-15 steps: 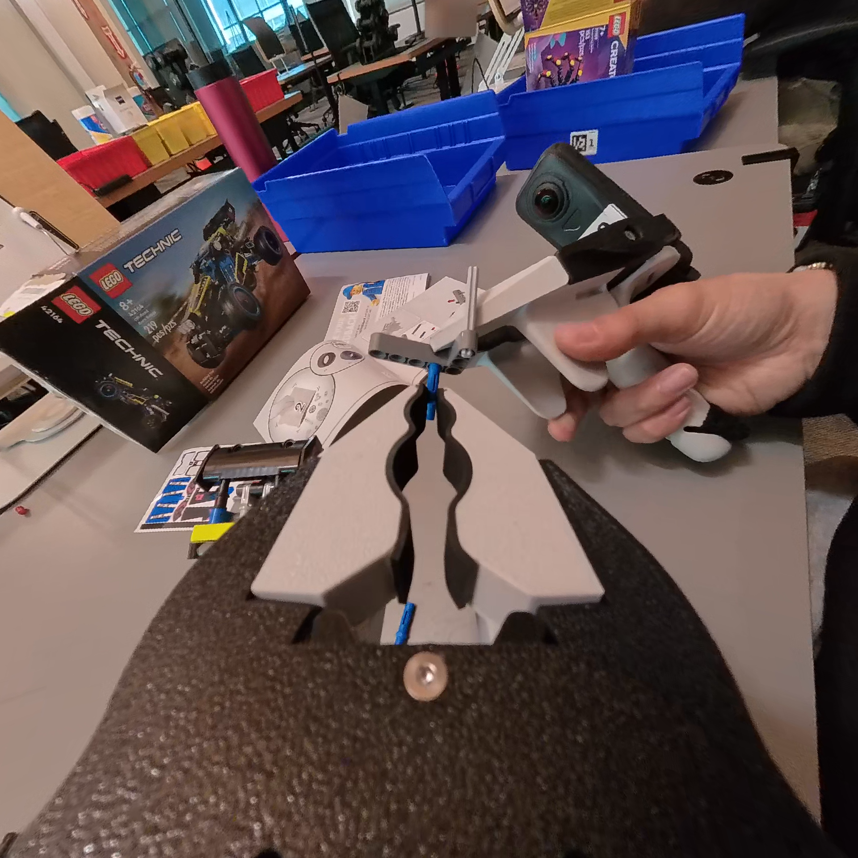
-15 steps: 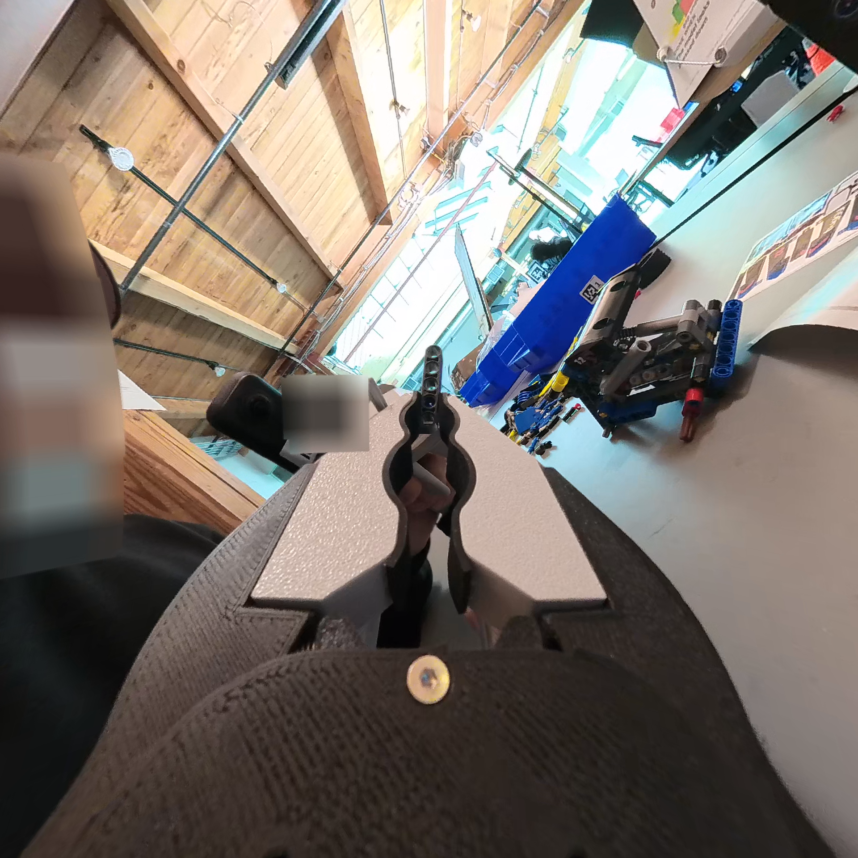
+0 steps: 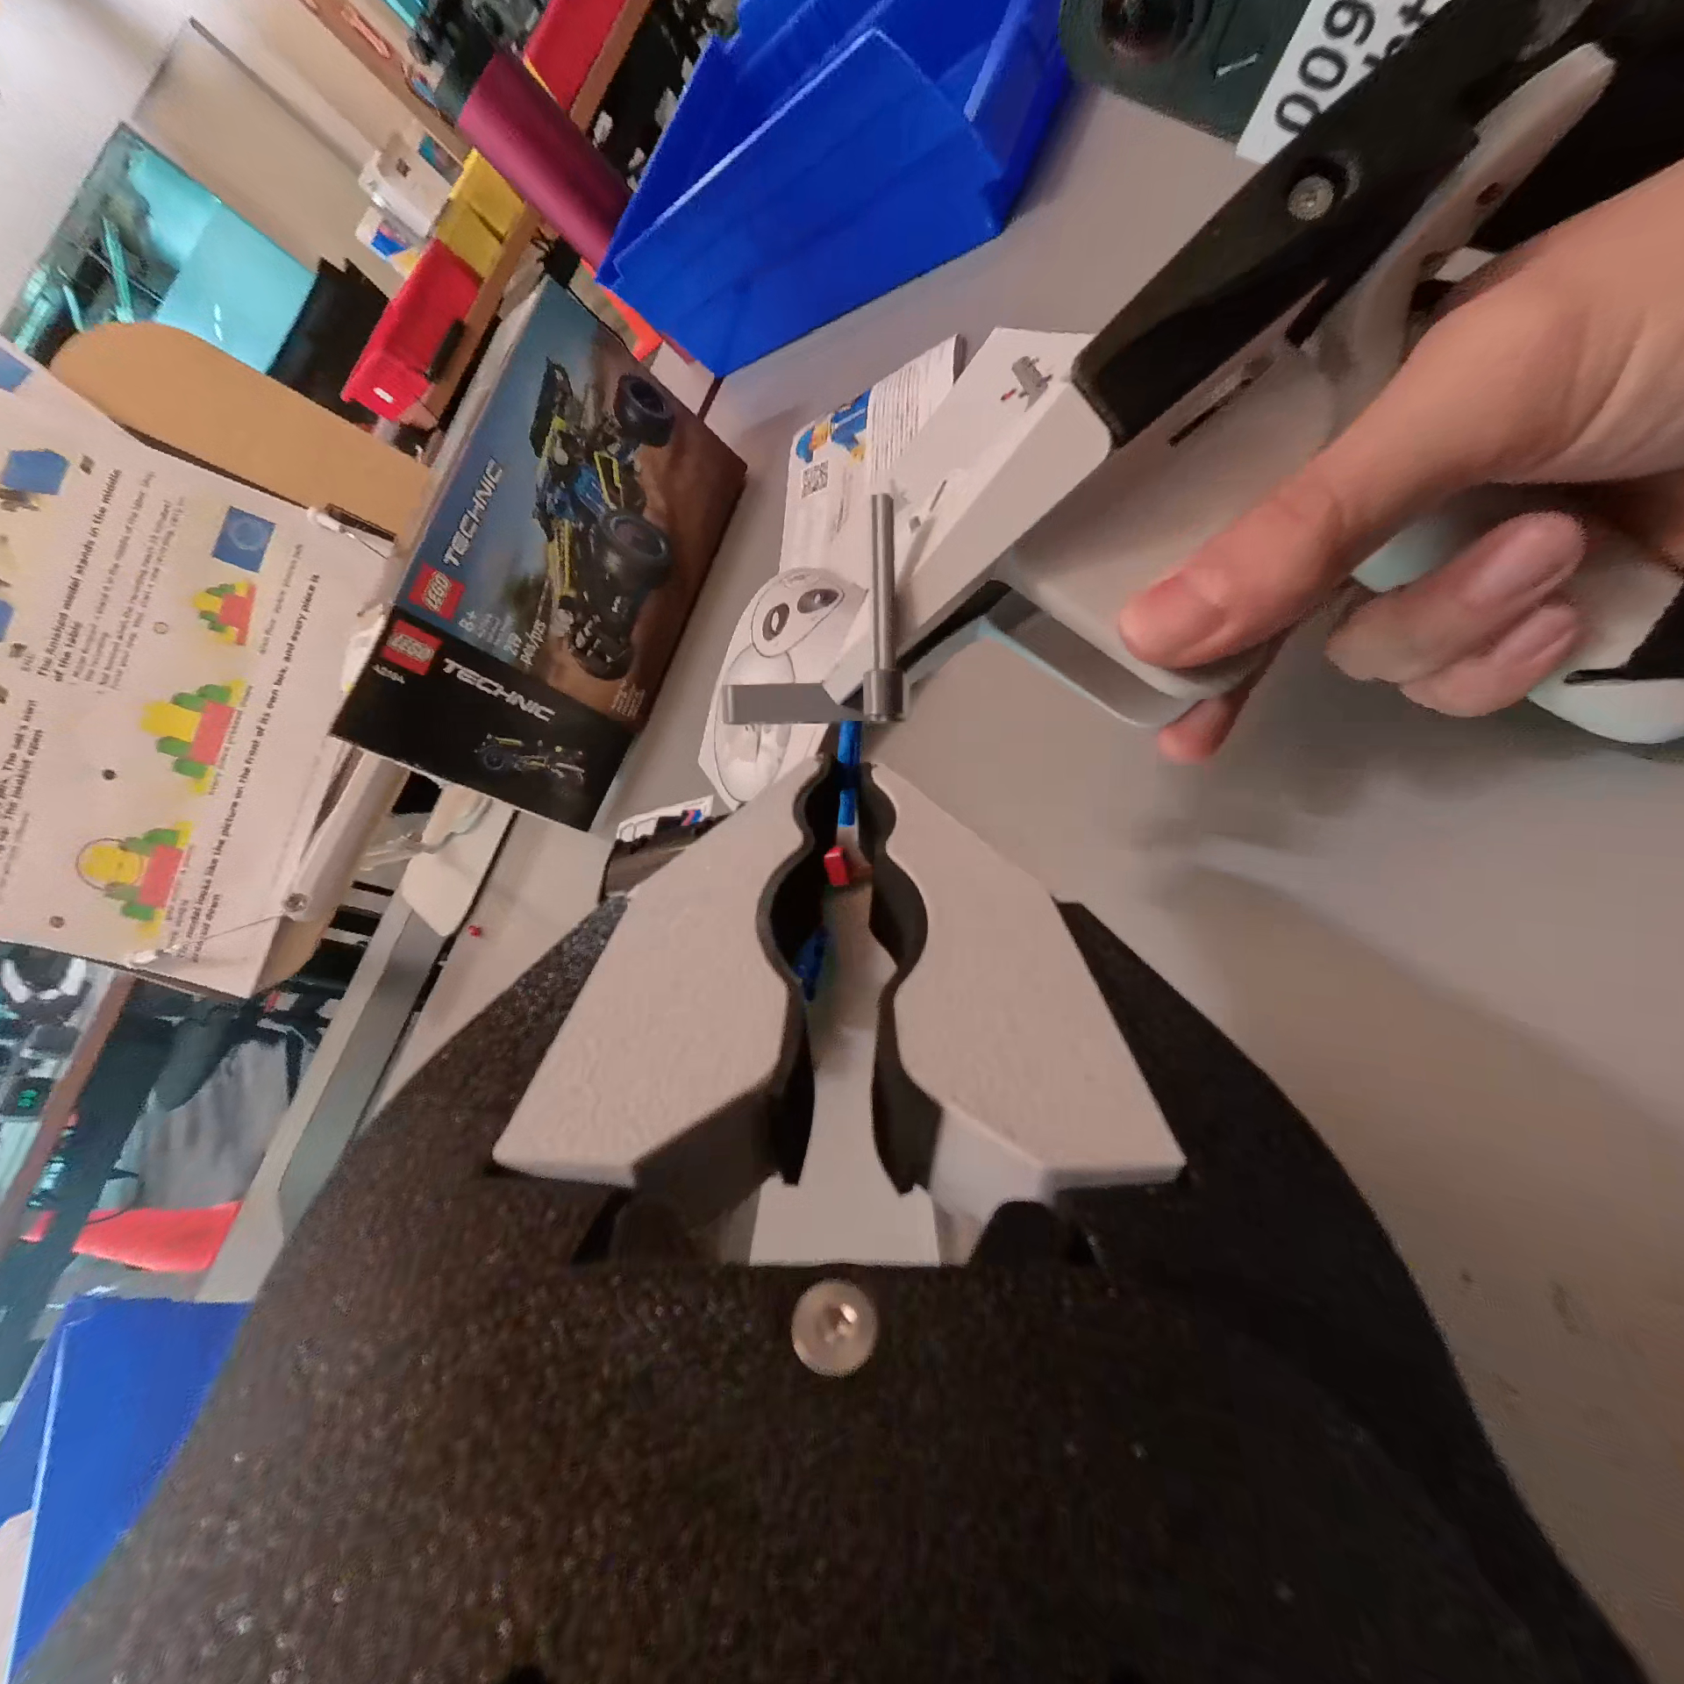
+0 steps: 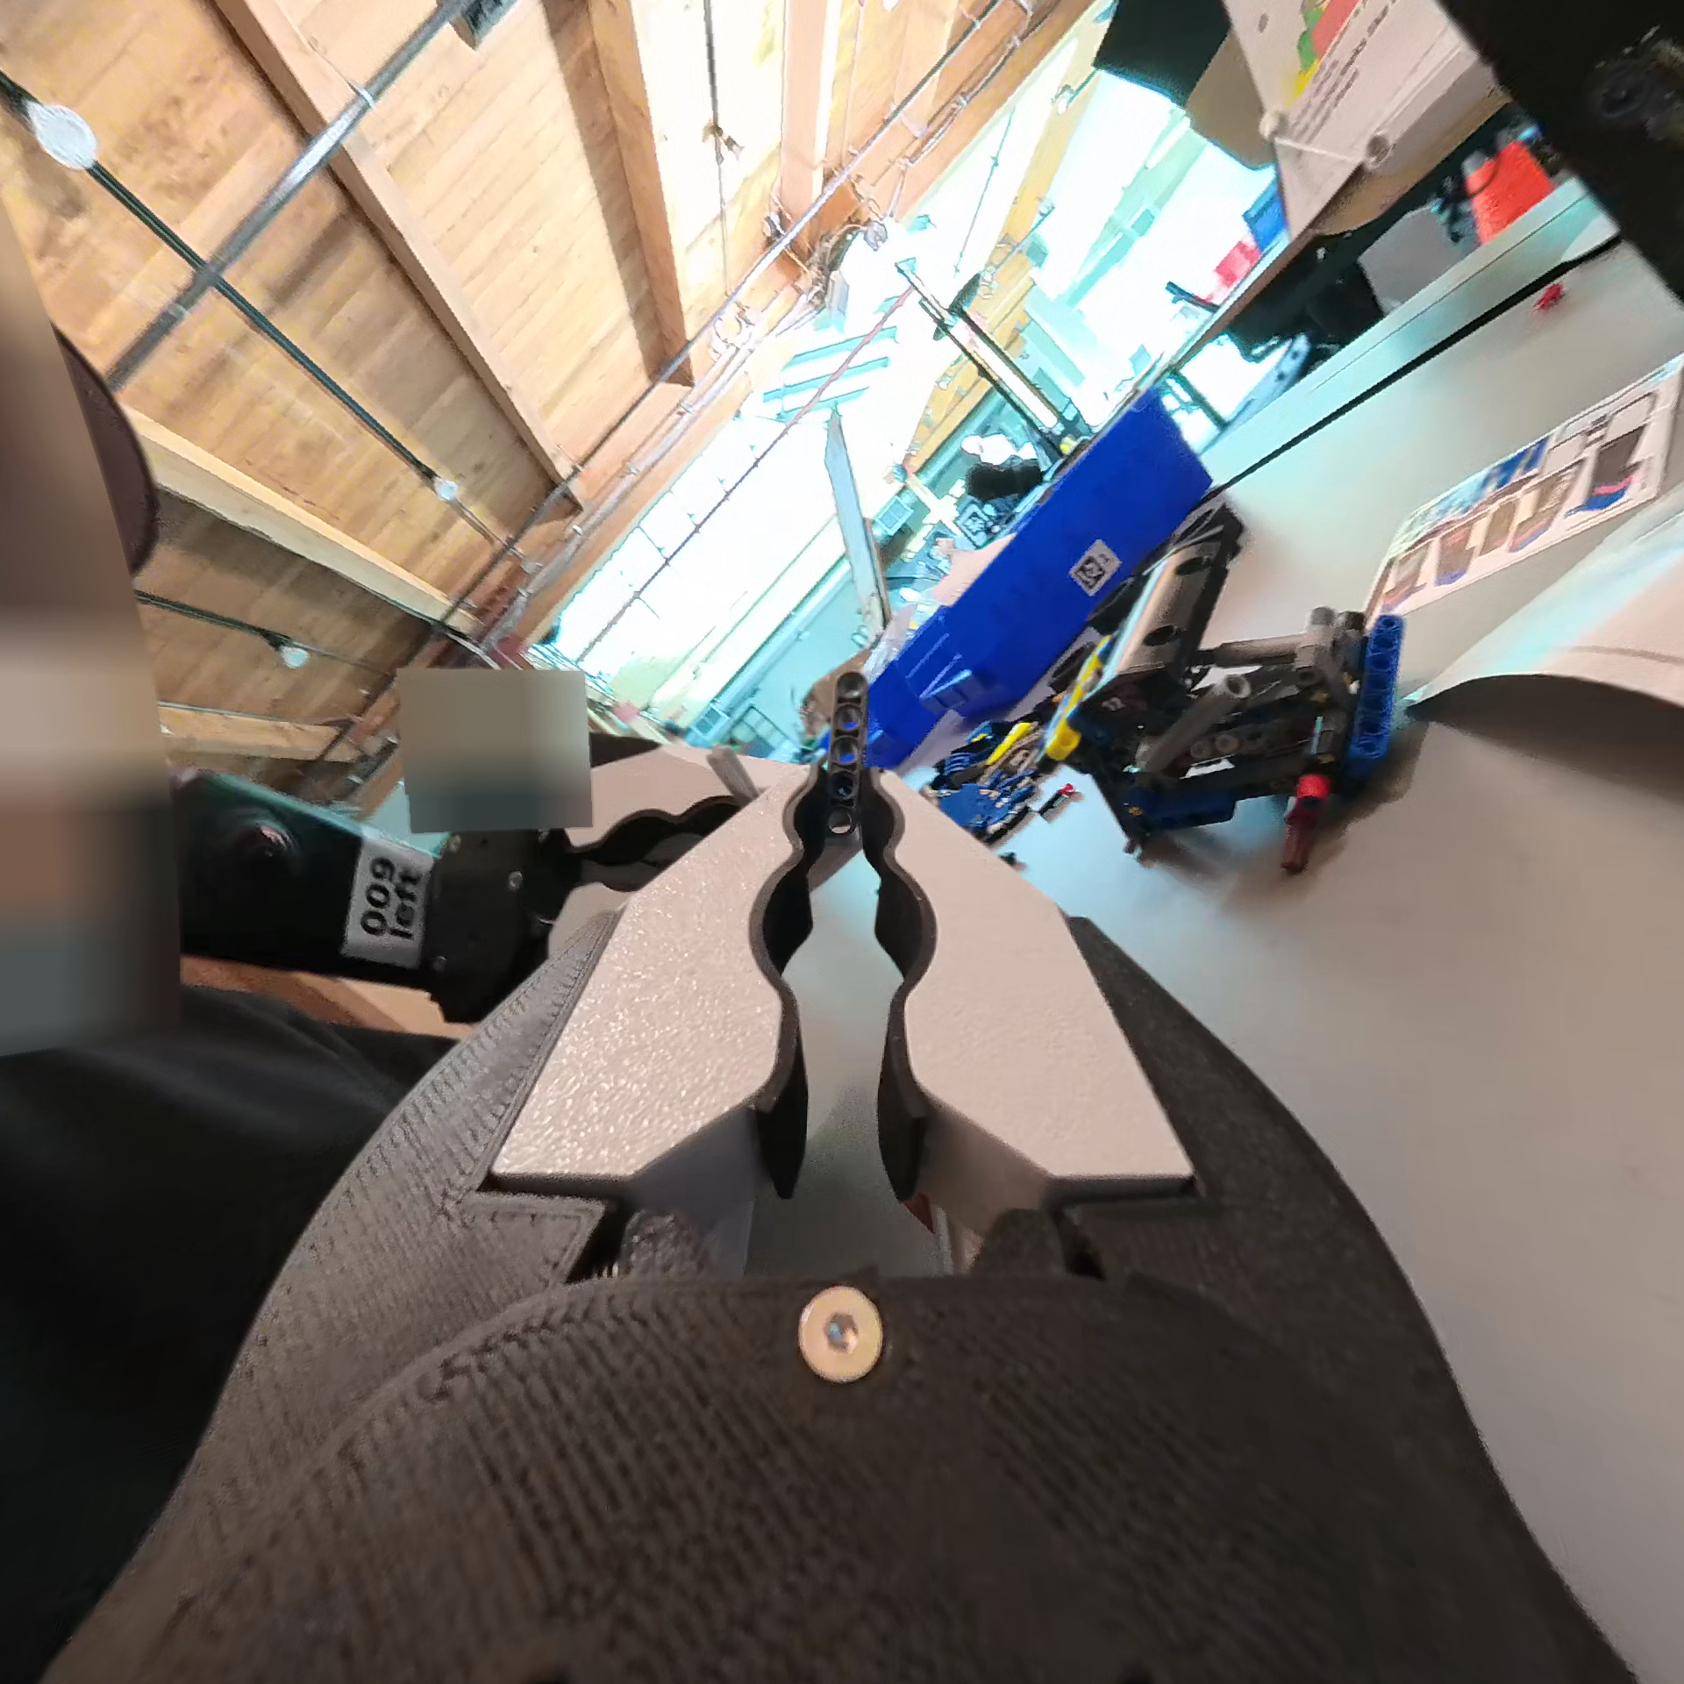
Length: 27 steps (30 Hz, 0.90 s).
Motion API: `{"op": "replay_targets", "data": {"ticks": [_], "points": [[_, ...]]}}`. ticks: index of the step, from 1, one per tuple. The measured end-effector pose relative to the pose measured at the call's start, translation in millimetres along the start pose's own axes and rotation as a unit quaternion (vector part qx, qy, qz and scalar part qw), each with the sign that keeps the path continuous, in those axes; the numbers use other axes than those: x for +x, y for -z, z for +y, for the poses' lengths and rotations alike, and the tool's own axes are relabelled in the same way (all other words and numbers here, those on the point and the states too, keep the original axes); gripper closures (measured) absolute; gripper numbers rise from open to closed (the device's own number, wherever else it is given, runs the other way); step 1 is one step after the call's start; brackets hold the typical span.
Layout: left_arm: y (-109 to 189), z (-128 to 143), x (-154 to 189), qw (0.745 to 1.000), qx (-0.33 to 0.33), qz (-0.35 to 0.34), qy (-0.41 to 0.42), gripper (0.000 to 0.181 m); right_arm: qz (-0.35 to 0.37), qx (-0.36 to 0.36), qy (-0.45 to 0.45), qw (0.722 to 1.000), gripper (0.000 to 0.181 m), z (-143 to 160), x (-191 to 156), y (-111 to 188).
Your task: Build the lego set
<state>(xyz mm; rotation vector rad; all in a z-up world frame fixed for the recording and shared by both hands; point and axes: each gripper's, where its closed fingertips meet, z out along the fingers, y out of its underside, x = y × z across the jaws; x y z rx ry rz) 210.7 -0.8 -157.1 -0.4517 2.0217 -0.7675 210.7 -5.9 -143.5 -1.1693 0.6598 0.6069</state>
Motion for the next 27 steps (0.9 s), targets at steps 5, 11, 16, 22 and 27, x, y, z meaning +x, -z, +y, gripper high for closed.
{"op": "replay_targets", "data": {"ticks": [5, 11, 16, 22, 27], "points": [[-10.0, 9.5, 13.9, 0.981, 0.039, 0.117, 0.15, 0.181, 0.088, -0.059, 0.092, 0.99, 0.175, 7.5, 17.1, 5.2], [-23.6, 21.3, 27.8, 0.948, 0.062, 0.183, 0.254, 0.181, 0.141, -0.106, 0.084, 0.981, 0.174, 17.4, 33.9, 8.5], [-17.7, 13.1, 15.0, 0.987, 0.055, 0.084, 0.126, 0.181, 0.086, -0.069, 0.044, 0.993, 0.174, 9.1, 22.7, 6.2], [-13.6, 8.3, 19.8, 0.923, 0.099, 0.196, 0.316, 0.181, 0.07, -0.074, 0.07, 0.992, 0.174, 14.1, 15.4, -0.1], [-10.6, 7.5, 11.6, 0.938, 0.105, 0.161, 0.289, 0.181, 0.057, -0.071, 0.063, 0.994, 0.174, 13.1, 10.0, -0.2]]}}
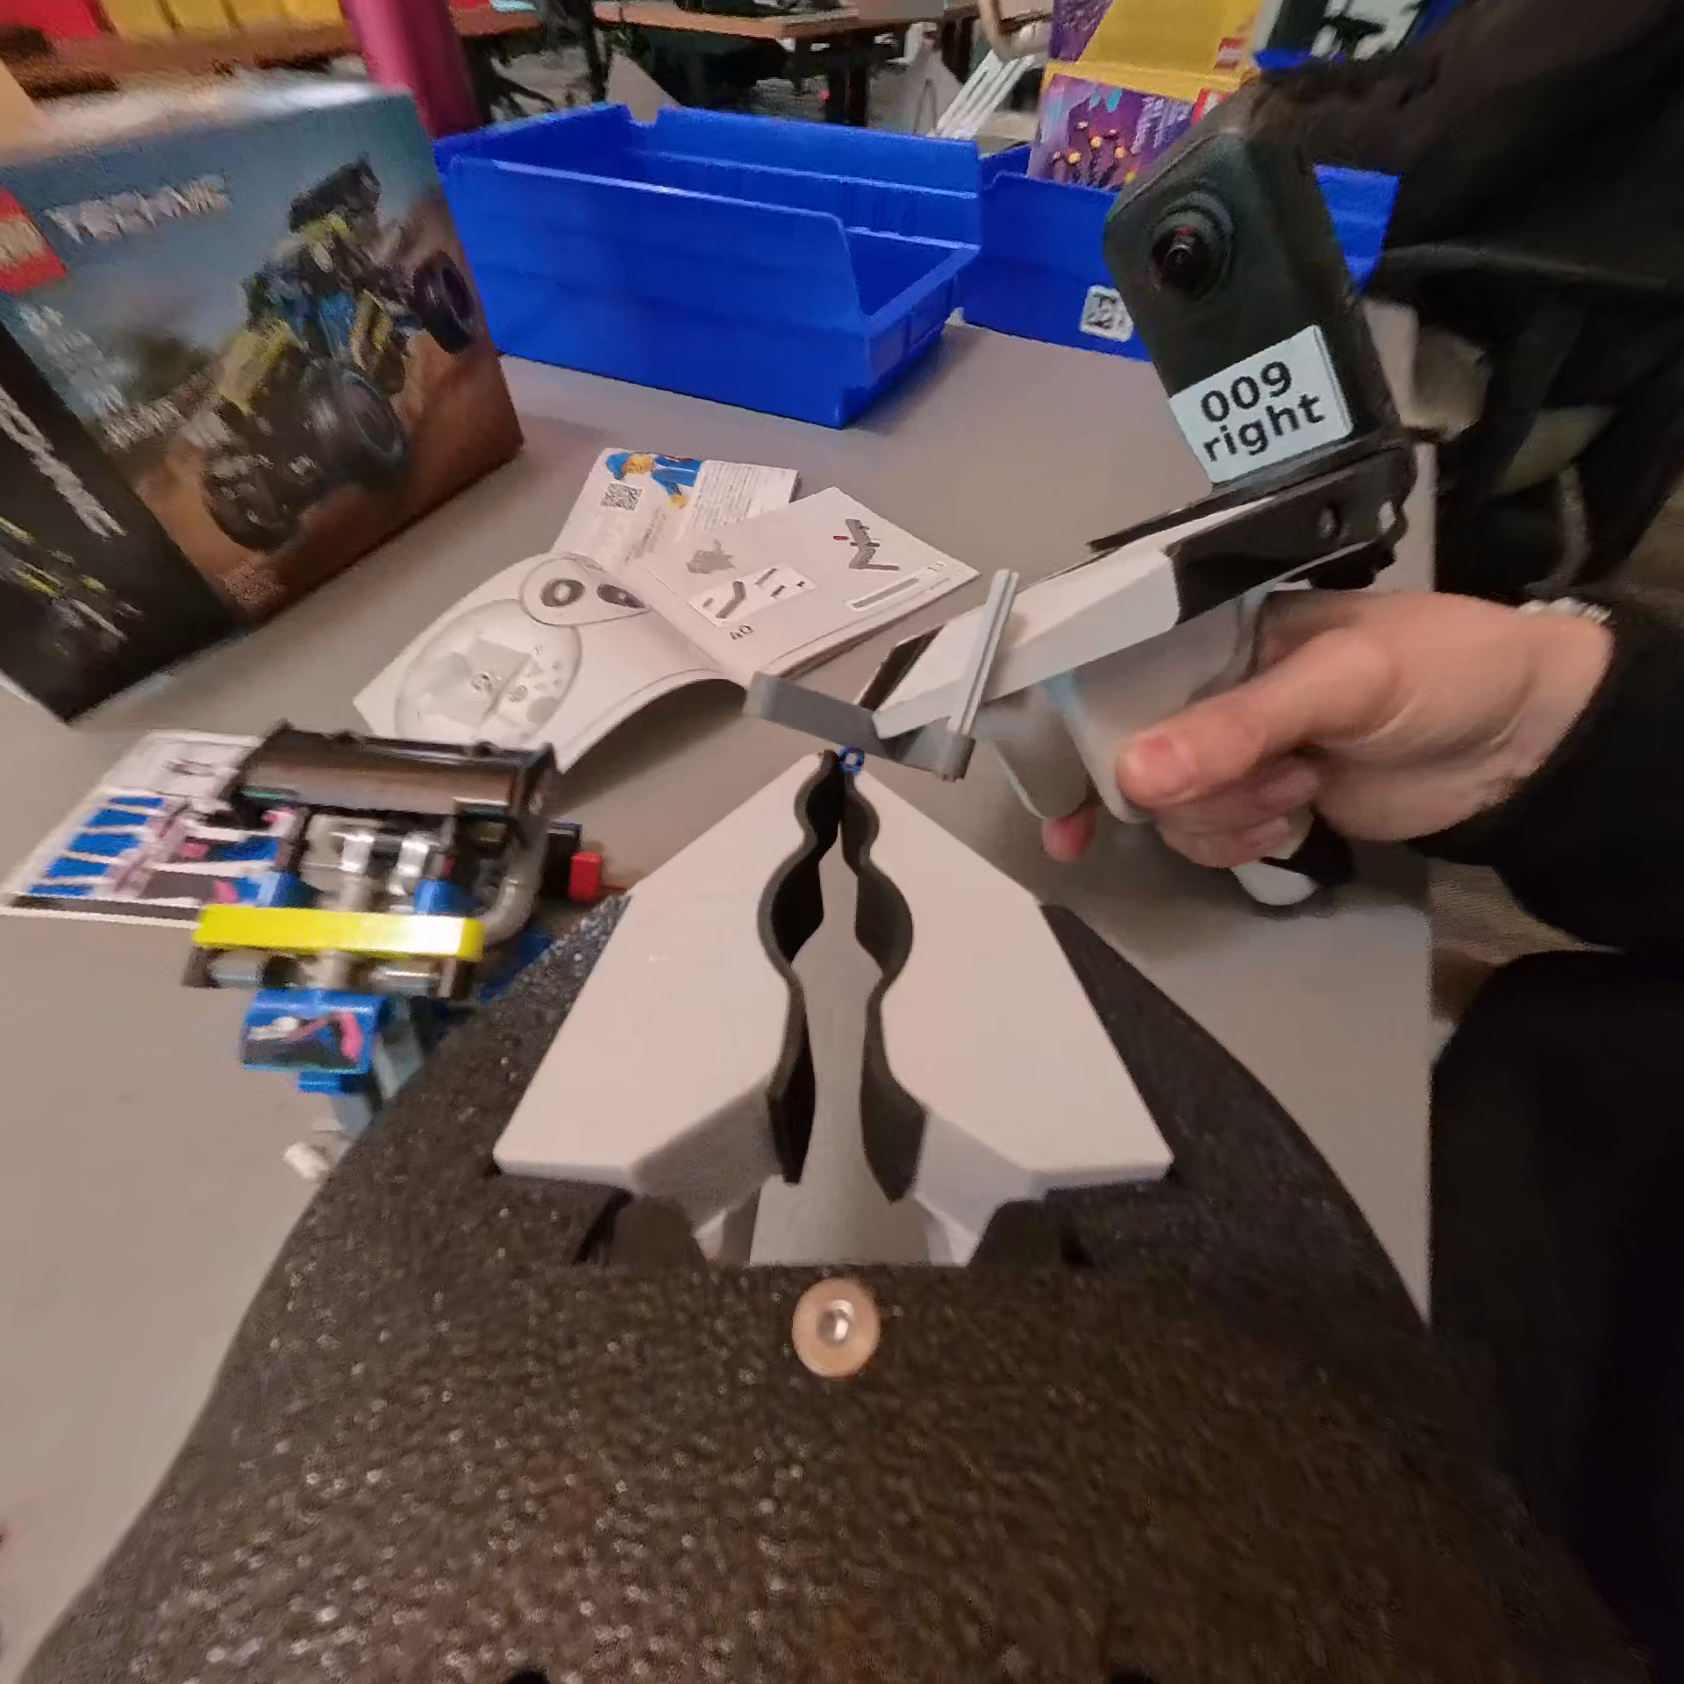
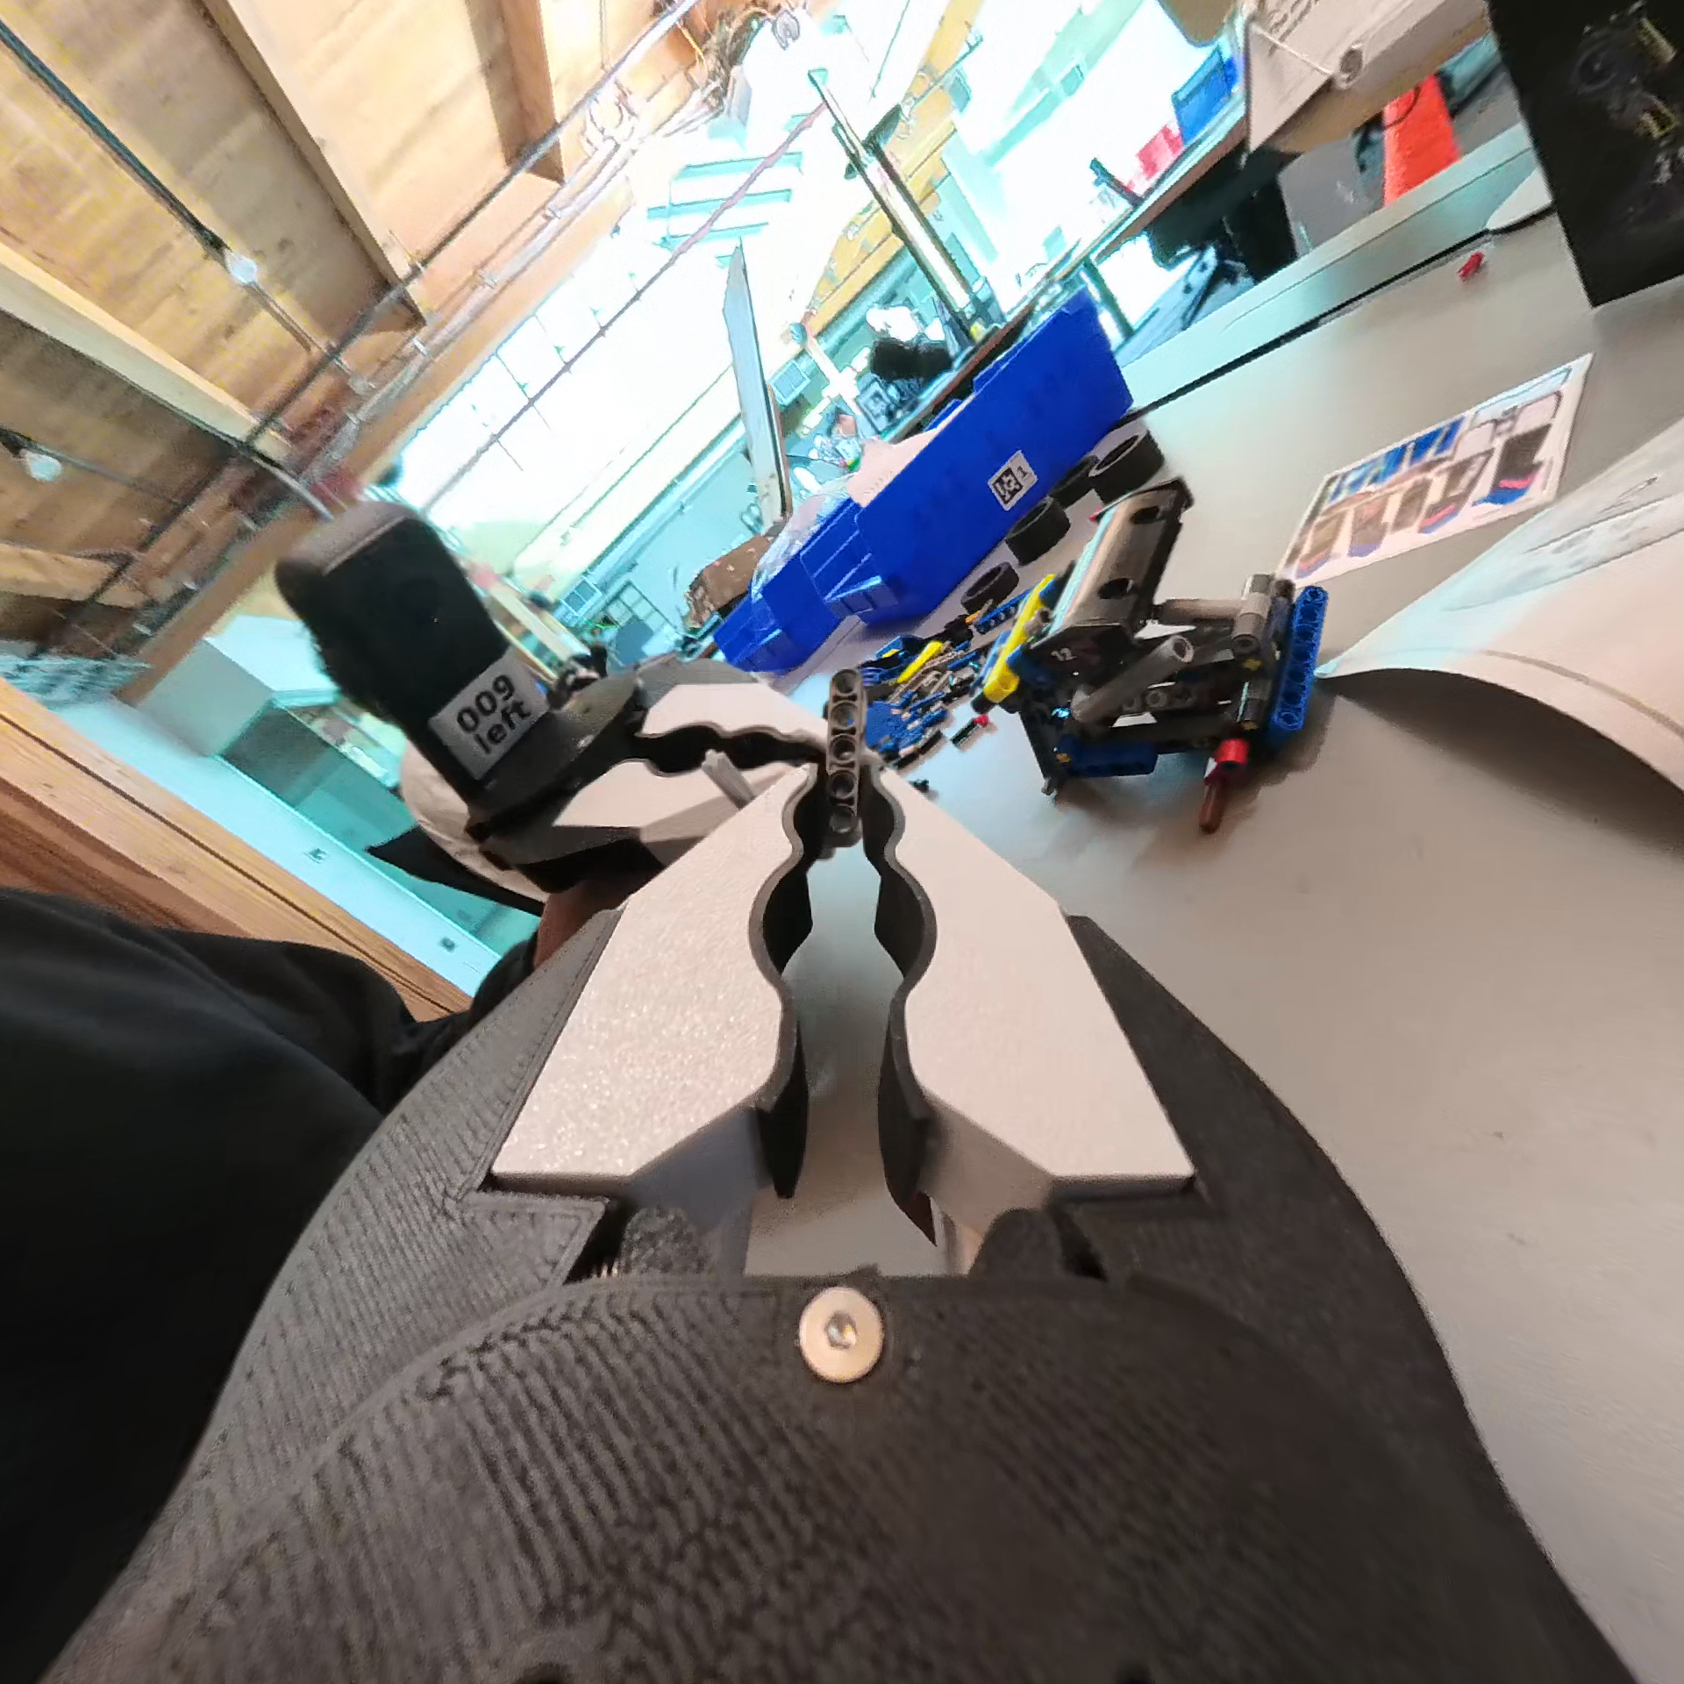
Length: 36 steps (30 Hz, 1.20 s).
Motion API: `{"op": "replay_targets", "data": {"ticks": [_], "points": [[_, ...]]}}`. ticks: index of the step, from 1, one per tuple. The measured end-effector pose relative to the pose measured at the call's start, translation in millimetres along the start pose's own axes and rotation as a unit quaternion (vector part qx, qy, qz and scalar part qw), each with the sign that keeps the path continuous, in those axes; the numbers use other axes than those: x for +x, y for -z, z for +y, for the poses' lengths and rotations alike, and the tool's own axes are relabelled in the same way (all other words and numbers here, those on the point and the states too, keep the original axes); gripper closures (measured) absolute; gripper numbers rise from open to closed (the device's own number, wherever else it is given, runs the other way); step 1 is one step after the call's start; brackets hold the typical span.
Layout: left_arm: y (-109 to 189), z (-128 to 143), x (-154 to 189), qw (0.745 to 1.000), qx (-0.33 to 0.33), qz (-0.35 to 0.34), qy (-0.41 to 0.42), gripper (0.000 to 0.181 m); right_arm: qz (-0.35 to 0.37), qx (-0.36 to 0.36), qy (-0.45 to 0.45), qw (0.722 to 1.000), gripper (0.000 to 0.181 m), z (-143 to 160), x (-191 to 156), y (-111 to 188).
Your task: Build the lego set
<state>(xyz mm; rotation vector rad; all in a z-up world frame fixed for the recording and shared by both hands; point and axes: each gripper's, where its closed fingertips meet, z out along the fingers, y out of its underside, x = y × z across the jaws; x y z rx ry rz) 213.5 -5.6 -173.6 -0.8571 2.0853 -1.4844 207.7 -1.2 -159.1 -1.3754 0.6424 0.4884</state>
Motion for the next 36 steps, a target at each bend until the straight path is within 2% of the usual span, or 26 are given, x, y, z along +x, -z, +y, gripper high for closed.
{"op": "replay_targets", "data": {"ticks": [2, 4, 7, 9, 11, 13, 18, 21, 23, 25, 27, 31, 36], "points": [[5.3, -8.6, -2.3, 0.999, 0.013, -0.017, -0.026, 0.181, 0.006, 0.007, -0.02, 1.0, 0.175, -2.0, 6.3, 4.3], [5.1, -4.8, -2.4, 0.999, -0.015, -0.012, -0.036, 0.181, 0.015, -0.004, -0.009, 1.0, 0.174, 0.4, 8.6, 2.8], [1.4, 25.8, -15.2, 0.993, -0.093, -0.028, -0.059, 0.181, 0.062, -0.035, 0.006, 0.997, 0.174, 4.0, 23.2, 8.0], [-0.2, 46.2, -10.9, 0.988, -0.147, 0.001, -0.05, 0.181, 0.087, -0.07, -0.004, 0.994, 0.175, 10.8, 34.0, 16.3], [-1.6, 61.7, -6.7, 0.98, -0.188, 0.021, -0.062, 0.181, 0.107, -0.074, -0.009, 0.991, 0.175, 9.5, 42.0, 23.6], [-3.8, 72.3, 0.0, 0.975, -0.206, 0.049, -0.072, 0.181, 0.122, -0.115, -0.002, 0.986, 0.175, 18.5, 46.9, 29.3], [-4.2, 59.2, -7.4, 0.982, -0.165, 0.037, -0.083, 0.181, 0.185, -0.128, 0.039, 0.974, 0.175, 10.3, 66.7, 49.4], [-7.8, 54.6, -23.5, 0.985, -0.16, 0.004, -0.065, 0.17, 0.181, -0.122, 0.029, 0.975, 0.175, 7.4, 68.5, 53.8], [-16.4, 47.6, -19.8, 0.987, -0.147, 0.008, -0.072, 0.165, 0.187, -0.126, 0.033, 0.974, 0.175, 6.6, 71.0, 57.9], [-27.5, 42.7, -15.4, 0.983, -0.161, 0.004, -0.089, 0.16, 0.203, -0.122, 0.038, 0.971, 0.175, 1.9, 77.0, 65.2], [-40.7, 40.4, -21.4, 0.978, -0.183, -0.029, -0.094, 0.157, 0.22, -0.117, 0.043, 0.967, 0.175, -3.8, 83.0, 74.8], [-72.2, 31.1, -27.9, 0.98, -0.184, -0.07, -0.027, 0.157, 0.244, -0.1, 0.048, 0.963, 0.175, -16.7, 90.8, 94.4], [-102.1, 41.7, -32.2, 0.969, -0.229, -0.095, -0.023, 0.153, 0.234, -0.083, 0.032, 0.968, 0.175, -22.5, 93.9, 106.8]]}}
